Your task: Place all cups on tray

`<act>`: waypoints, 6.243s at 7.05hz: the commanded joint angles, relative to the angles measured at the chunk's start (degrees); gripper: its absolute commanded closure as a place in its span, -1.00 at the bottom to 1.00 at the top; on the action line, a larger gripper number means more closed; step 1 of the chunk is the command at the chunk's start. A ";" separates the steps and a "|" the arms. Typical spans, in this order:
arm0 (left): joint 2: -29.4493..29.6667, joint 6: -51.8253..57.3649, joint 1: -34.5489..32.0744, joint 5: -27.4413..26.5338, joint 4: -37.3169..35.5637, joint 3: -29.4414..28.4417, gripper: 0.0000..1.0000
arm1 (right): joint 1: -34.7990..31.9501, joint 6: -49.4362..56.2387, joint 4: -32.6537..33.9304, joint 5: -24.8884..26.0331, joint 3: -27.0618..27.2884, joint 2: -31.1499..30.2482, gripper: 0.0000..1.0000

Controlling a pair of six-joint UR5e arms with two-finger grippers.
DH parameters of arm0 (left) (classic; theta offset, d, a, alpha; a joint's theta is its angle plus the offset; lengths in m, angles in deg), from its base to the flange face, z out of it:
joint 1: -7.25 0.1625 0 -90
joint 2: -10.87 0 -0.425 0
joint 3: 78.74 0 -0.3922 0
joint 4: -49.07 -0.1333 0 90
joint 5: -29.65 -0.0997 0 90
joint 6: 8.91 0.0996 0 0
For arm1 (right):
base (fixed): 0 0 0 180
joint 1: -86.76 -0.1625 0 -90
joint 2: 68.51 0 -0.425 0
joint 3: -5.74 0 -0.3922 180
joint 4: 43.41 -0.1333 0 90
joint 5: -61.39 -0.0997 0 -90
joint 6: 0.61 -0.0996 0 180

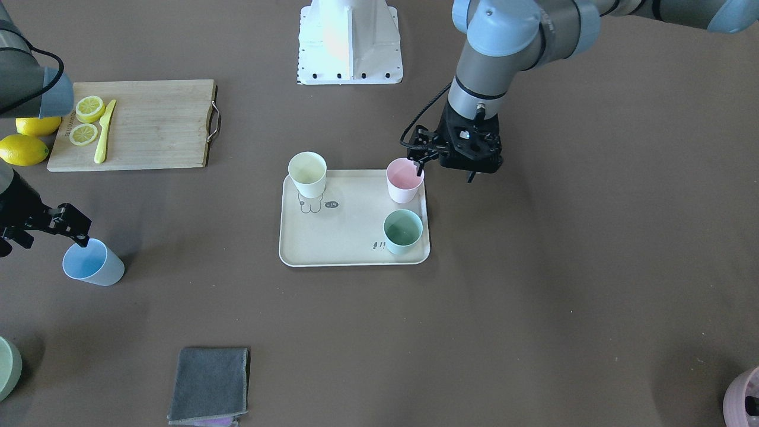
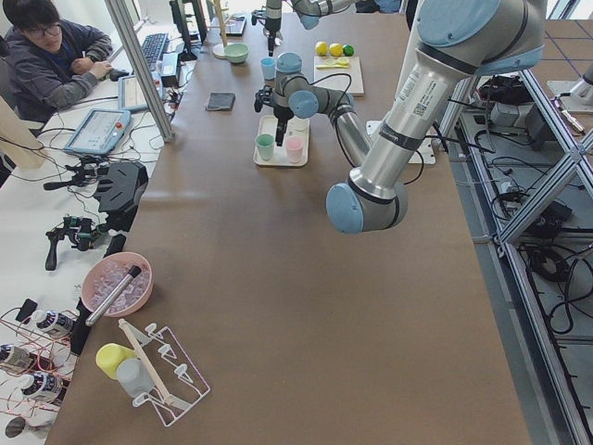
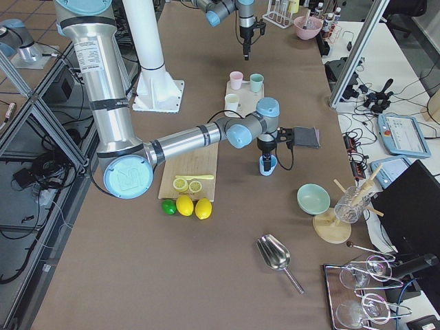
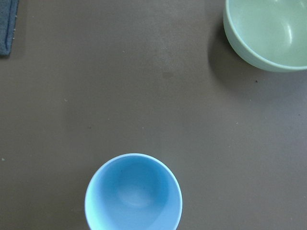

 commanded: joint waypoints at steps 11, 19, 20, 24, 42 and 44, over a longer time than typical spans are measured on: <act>-3.70 10.95 -9.89 2.84 -1.16 -0.04 -0.96 | 5.41 -17.97 -5.75 1.58 2.12 1.95 1.00; -5.54 13.93 -10.68 3.02 -0.72 -0.04 -0.96 | 24.14 -43.85 9.84 13.79 -0.92 24.99 -0.55; -5.89 13.93 -10.68 3.02 -0.72 -0.13 -0.96 | 24.22 -43.15 9.93 14.23 -0.48 24.99 -1.00; -9.55 22.49 -16.81 4.51 -2.99 -0.04 -0.97 | 13.19 -29.15 21.84 6.69 9.51 21.42 -1.00; -42.10 56.03 -48.48 22.80 11.32 -13.22 -0.97 | -25.52 38.59 22.06 -9.06 7.17 -17.19 -1.00; -41.84 55.95 -48.65 20.07 11.41 -11.73 -0.97 | -25.52 38.59 22.06 -9.06 7.17 -17.19 -1.00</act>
